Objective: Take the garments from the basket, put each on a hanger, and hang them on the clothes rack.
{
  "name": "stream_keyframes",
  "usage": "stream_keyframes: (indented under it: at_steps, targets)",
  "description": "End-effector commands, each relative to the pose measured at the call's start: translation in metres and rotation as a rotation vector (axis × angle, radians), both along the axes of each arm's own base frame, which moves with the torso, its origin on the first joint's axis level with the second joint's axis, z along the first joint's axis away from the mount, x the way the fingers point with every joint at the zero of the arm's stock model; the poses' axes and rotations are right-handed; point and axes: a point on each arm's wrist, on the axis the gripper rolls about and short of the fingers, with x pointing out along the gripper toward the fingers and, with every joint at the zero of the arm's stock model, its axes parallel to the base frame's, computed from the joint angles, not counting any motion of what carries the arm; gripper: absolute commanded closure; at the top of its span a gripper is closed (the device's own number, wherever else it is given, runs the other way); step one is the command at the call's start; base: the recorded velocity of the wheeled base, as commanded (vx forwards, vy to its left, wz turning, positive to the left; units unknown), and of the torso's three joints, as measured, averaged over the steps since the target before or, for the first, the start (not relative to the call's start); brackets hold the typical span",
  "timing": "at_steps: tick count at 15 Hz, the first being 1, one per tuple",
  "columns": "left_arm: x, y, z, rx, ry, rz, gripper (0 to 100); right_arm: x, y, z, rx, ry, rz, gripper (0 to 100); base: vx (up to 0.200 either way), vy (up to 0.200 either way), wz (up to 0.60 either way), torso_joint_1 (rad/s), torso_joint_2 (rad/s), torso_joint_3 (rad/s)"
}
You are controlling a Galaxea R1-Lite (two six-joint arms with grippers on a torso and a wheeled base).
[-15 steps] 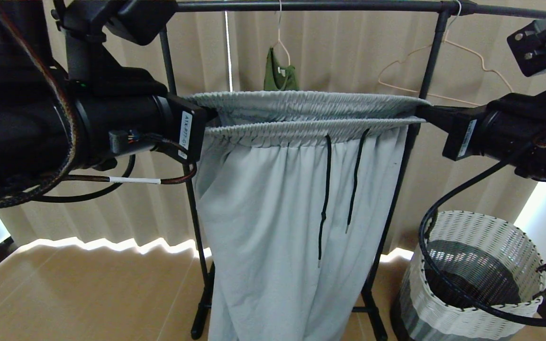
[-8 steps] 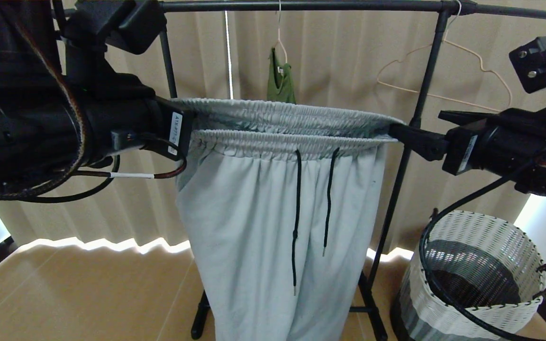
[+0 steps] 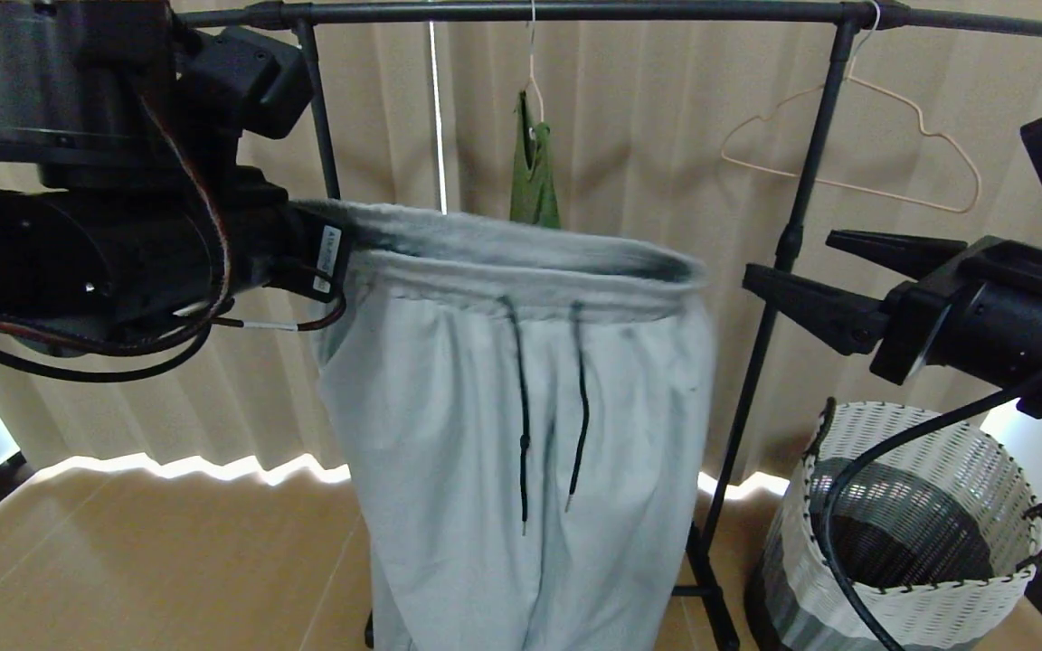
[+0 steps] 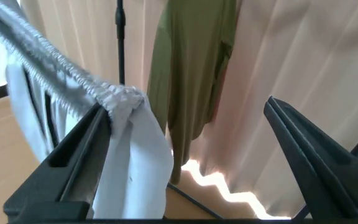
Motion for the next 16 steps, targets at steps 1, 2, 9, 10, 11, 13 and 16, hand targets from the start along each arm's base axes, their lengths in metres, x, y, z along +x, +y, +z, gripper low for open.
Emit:
stream_keyframes:
  at_steps: [1, 2, 9, 10, 11, 13, 16]
  targets:
    - [0.004, 0.002, -0.005, 0.010, 0.017, 0.013, 100, -0.010, -0.005, -0.008, -0.014, 0.013, 0.000, 0, 0.000, 0.000, 0.00, 0.000, 0.00, 0.000]
    - [0.004, 0.002, -0.006, 0.011, 0.018, 0.013, 100, -0.013, -0.006, -0.011, -0.016, 0.019, 0.000, 0, 0.000, 0.000, 0.00, 0.000, 0.00, 0.000]
    - [-0.027, 0.021, -0.021, 0.095, 0.055, -0.002, 100, -0.016, -0.040, -0.035, -0.167, 0.028, -0.162, 0, 0.000, 0.000, 0.00, 0.000, 0.00, 0.000]
    - [-0.042, 0.030, -0.022, 0.115, 0.053, -0.015, 100, -0.018, -0.047, -0.038, -0.179, 0.031, -0.202, 0, 0.000, 0.000, 0.00, 0.000, 0.00, 0.000]
    - [-0.042, 0.030, -0.022, 0.115, 0.053, -0.015, 100, -0.018, -0.047, -0.038, -0.179, 0.031, -0.202, 0, 0.000, 0.000, 0.00, 0.000, 0.00, 0.000]
    - [-0.080, 0.052, -0.028, 0.126, 0.033, -0.021, 100, -0.018, -0.062, -0.041, -0.193, 0.043, -0.325, 0, 0.000, 0.000, 0.00, 0.000, 0.00, 0.000]
    - [-0.098, 0.075, -0.042, 0.112, 0.050, -0.010, 100, -0.028, -0.067, -0.051, -0.200, 0.021, -0.349, 0, 0.000, 0.000, 0.00, 0.000, 0.00, 0.000]
